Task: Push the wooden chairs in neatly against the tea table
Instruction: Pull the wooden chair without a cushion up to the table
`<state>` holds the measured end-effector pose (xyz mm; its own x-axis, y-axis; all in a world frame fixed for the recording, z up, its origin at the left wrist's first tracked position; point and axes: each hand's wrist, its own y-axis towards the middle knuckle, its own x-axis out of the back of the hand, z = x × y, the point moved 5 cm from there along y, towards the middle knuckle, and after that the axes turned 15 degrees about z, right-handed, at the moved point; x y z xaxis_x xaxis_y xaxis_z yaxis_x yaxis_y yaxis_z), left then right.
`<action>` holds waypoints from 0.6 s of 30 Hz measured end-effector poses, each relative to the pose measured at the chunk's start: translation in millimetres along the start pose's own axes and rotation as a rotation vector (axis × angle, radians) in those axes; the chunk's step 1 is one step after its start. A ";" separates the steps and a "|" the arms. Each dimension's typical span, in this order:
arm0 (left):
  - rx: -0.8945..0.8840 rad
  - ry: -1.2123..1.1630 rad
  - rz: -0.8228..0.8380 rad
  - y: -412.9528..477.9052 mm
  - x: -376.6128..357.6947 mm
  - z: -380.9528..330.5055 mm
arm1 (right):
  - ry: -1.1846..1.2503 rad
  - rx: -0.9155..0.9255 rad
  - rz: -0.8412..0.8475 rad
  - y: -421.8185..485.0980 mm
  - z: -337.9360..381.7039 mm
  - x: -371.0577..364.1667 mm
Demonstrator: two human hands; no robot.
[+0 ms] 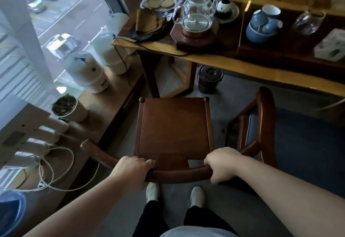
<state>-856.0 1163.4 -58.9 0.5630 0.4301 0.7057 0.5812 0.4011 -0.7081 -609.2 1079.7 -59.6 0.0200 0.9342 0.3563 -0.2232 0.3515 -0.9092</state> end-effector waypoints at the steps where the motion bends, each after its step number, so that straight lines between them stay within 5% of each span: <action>1: -0.019 0.014 -0.007 -1.3 -1.1 9.4 | 0.015 -0.013 -0.005 0.5 2.1 0.4; 18: -0.242 0.265 0.056 22.4 24.5 92.0 | 0.283 -0.127 -0.123 15.6 61.5 1.0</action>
<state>-883.2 1257.3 -59.7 0.7122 0.2083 0.6703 0.6497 0.1658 -0.7419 -672.5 1082.4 -60.2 0.3128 0.8579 0.4075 -0.0796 0.4512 -0.8888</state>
